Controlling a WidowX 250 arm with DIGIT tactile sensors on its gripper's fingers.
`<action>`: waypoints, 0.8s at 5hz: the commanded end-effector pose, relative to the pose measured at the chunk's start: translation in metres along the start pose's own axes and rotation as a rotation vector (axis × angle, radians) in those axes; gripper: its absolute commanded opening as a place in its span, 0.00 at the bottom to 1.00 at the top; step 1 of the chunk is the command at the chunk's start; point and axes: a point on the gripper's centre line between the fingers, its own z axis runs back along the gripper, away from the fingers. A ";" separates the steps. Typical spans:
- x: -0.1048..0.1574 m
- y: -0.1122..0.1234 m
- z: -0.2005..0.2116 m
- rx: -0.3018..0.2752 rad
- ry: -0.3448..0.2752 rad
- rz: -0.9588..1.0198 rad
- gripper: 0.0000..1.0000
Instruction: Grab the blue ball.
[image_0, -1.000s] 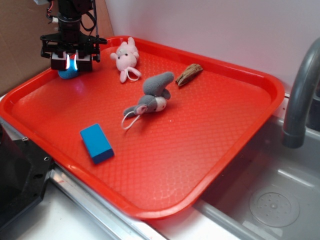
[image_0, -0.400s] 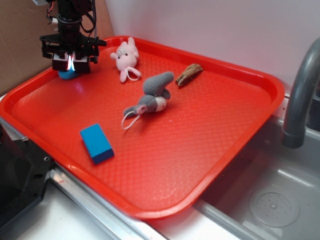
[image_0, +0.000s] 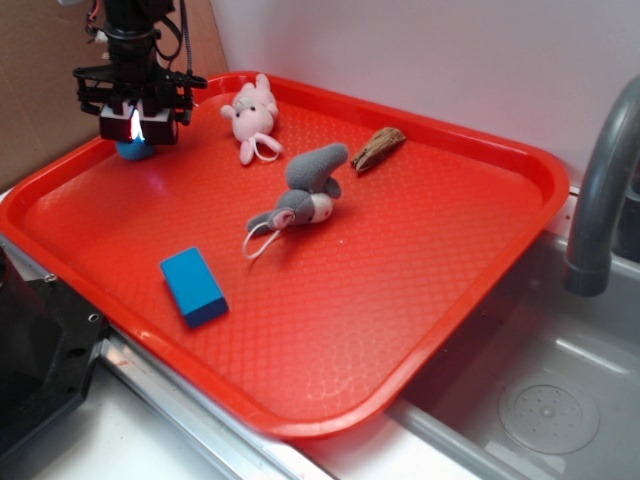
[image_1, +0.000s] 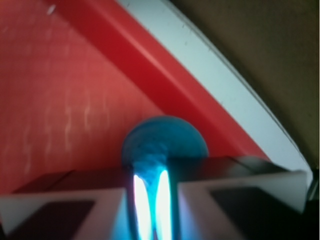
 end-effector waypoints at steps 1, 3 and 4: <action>-0.074 0.021 0.116 -0.261 0.015 -0.347 0.00; -0.125 0.015 0.220 -0.300 -0.013 -0.561 0.00; -0.135 0.005 0.251 -0.302 -0.093 -0.628 0.00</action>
